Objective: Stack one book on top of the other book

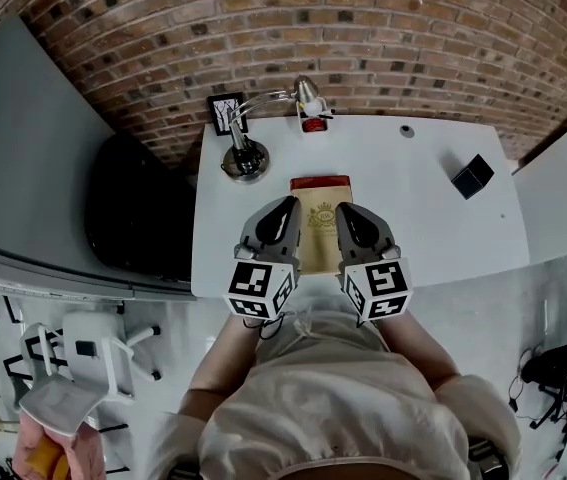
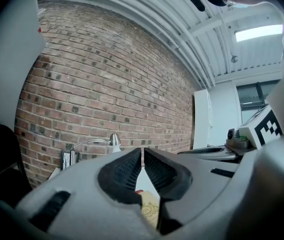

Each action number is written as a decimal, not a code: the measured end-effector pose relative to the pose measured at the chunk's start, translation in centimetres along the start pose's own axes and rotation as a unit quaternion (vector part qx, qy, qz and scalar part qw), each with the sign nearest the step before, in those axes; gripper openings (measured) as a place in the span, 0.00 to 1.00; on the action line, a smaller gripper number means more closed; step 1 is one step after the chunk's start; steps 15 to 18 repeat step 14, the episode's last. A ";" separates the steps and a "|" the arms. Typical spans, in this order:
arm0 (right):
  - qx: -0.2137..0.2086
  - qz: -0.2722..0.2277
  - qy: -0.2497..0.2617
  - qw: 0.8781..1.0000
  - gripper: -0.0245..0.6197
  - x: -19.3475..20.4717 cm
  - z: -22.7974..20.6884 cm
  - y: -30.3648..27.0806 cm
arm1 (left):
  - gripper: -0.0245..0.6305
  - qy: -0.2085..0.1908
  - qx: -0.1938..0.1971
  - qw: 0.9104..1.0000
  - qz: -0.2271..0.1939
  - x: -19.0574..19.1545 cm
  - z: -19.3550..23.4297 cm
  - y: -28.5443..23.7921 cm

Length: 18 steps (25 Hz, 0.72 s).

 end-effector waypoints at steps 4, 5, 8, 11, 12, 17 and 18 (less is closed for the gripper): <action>0.006 0.006 -0.012 1.000 0.08 0.4 -0.3 0.1 | 0.09 0.000 0.024 1.000 0.004 0.2 -0.5 -0.1; 0.008 0.008 -0.015 1.000 0.08 0.5 -0.3 0.0 | 0.09 0.000 0.030 1.000 0.004 0.2 -0.6 -0.1; 0.011 0.011 -0.018 1.000 0.08 0.8 -0.5 0.0 | 0.09 -0.006 0.033 0.999 0.005 0.2 -0.6 -0.3; 0.009 0.012 -0.017 1.000 0.08 1.0 -0.6 -0.1 | 0.09 -0.009 0.031 0.999 0.008 0.4 -0.7 -0.6; 0.008 0.011 -0.017 1.000 0.08 1.0 -0.7 -0.2 | 0.09 -0.007 0.031 0.999 0.009 0.4 -0.6 -0.7; 0.007 0.009 -0.015 1.000 0.08 0.9 -0.7 -0.3 | 0.09 -0.002 0.031 0.999 0.010 0.6 -0.6 -0.9; 0.007 0.009 -0.015 1.000 0.08 0.9 -0.7 -0.3 | 0.09 -0.002 0.031 0.999 0.010 0.6 -0.6 -0.9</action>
Point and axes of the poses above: the fingertips, and each gripper's own axes: y backward along the fingers, z to its left, x out of its underside, the point moved 5 cm from there along y, backward along the fingers, and after that the axes turned 1 degree about y, right-handed, at the moved point
